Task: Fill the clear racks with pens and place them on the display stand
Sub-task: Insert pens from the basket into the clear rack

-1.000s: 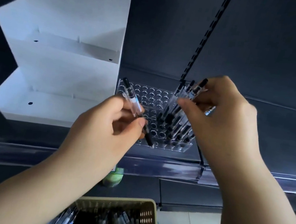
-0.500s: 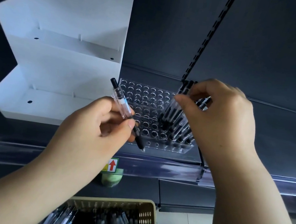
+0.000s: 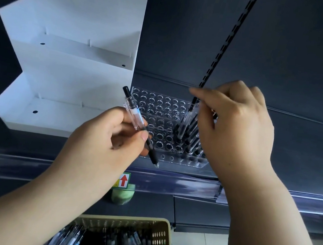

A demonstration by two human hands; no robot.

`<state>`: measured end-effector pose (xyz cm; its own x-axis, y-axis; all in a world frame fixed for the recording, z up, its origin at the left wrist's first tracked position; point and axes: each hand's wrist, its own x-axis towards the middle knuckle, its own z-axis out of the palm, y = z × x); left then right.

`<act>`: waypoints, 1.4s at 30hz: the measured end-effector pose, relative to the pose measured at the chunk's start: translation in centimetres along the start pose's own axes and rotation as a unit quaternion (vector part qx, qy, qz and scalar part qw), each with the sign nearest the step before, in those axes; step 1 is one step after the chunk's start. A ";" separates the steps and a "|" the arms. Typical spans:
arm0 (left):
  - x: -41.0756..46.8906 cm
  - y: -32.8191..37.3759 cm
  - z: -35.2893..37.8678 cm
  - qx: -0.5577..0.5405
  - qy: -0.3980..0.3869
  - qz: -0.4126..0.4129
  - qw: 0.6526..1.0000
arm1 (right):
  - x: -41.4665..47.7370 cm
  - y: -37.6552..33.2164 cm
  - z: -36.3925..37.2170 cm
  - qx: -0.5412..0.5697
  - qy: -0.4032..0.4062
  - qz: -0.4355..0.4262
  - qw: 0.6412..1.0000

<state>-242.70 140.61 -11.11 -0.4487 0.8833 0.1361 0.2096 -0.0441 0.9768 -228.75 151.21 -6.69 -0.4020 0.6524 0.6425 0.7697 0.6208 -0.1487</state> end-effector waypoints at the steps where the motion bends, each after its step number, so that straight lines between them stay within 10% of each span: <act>1: 0.0 0.0 0.0 0.001 0.000 0.002 1.000 | -0.1 0.0 0.1 -0.005 0.000 -0.004 1.000; 42: 5.3 -1.9 6.4 0.299 -0.085 0.167 0.936 | -0.5 1.7 -0.7 0.054 -0.001 0.090 0.994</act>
<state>-239.95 148.32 -13.27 -0.1377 0.9309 0.3385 0.7844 -0.1062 0.6111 -226.87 151.67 -6.73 -0.2638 0.7582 0.5963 0.7718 0.5367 -0.3410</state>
